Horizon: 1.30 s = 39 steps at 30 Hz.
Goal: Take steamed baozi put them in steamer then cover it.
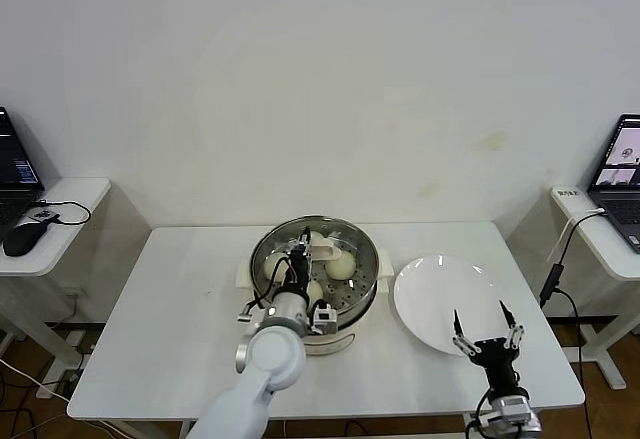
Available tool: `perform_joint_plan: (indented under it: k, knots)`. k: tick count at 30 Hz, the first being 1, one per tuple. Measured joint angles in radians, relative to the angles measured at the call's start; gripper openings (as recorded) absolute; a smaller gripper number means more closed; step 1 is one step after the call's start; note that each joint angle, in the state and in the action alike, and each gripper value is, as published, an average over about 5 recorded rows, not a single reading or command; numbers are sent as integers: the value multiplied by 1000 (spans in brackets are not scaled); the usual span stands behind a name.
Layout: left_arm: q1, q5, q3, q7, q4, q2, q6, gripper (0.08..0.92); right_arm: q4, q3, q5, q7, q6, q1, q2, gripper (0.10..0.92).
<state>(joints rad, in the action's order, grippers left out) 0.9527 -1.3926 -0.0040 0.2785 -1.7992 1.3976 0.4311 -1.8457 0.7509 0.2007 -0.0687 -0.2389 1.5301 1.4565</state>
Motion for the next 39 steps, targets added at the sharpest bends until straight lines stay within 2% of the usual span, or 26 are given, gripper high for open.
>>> perform_joint_plan:
  k: [11, 16, 20, 24, 28, 33, 39]
  knots:
    - [57, 29, -12, -4, -82, -41, -10, 568, -4, -6, 2, -2, 1, 8, -3, 823]
    - [122, 56, -34, -17, -175, -81, -24, 715, -8, -6, -4, -3, 2, 11, -8, 823]
    - [210, 122, -78, -44, -280, -119, -41, 802, -8, -11, -13, -7, 3, 16, -15, 823]
    - [337, 271, -169, -112, -381, -158, -79, 821, -8, -20, -30, -14, 5, 24, -23, 823]
    - [478, 504, -311, -207, -433, -178, -172, 823, -9, -34, -55, -19, 7, 38, -35, 823]
    - [630, 839, -462, -310, -445, -185, -288, 823, -18, -51, -87, -28, 7, 61, -52, 823]
    - [761, 1227, -566, -388, -422, -186, -398, 823, -33, -81, -129, -42, 3, 103, -74, 823]
